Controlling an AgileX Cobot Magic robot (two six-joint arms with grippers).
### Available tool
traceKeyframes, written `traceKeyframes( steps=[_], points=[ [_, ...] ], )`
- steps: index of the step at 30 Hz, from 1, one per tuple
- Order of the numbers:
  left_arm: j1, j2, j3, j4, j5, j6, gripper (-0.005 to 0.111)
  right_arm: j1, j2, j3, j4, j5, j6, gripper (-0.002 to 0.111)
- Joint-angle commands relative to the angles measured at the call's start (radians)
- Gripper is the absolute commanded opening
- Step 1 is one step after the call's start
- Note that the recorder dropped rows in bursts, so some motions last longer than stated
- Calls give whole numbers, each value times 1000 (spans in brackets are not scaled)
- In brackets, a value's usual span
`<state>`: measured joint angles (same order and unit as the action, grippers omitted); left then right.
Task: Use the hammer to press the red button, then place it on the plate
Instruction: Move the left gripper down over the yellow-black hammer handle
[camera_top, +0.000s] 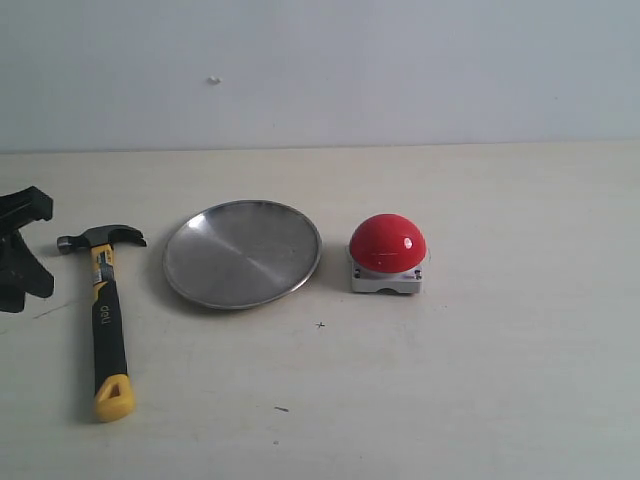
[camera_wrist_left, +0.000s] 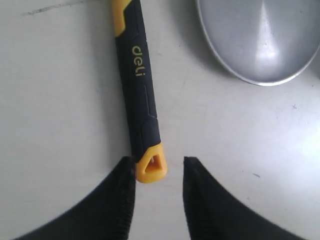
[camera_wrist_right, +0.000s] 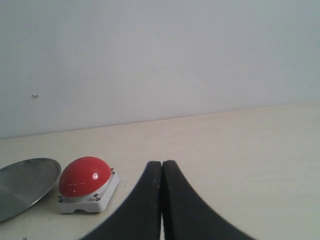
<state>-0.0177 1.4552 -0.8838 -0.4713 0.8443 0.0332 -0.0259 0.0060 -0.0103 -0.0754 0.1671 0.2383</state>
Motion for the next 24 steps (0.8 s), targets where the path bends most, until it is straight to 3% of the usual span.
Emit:
traceKeyframes(
  steps=[1,3,9,16,18,24],
  points=[
    [-4,6,-4,3,-24,0,50,-5,-6,4,-1,-4,-2,0],
    [-4,25,-25,6,-20,-47,58,-5,-6,4,-1,-4,-2,0],
    [-17,173,-168,22,92,-170,58,-5,-6,4,-1,-4,-2,0],
    [-52,351,-318,120,113,-226,58,-5,-6,4,-1,-4,-2,0],
    [-52,372,-325,121,89,-216,54,-5,-6,4,-1,-4,-2,0],
    [-52,413,-325,120,78,-137,28,-5,-6,4,-1,-4,-2,0]
  ],
)
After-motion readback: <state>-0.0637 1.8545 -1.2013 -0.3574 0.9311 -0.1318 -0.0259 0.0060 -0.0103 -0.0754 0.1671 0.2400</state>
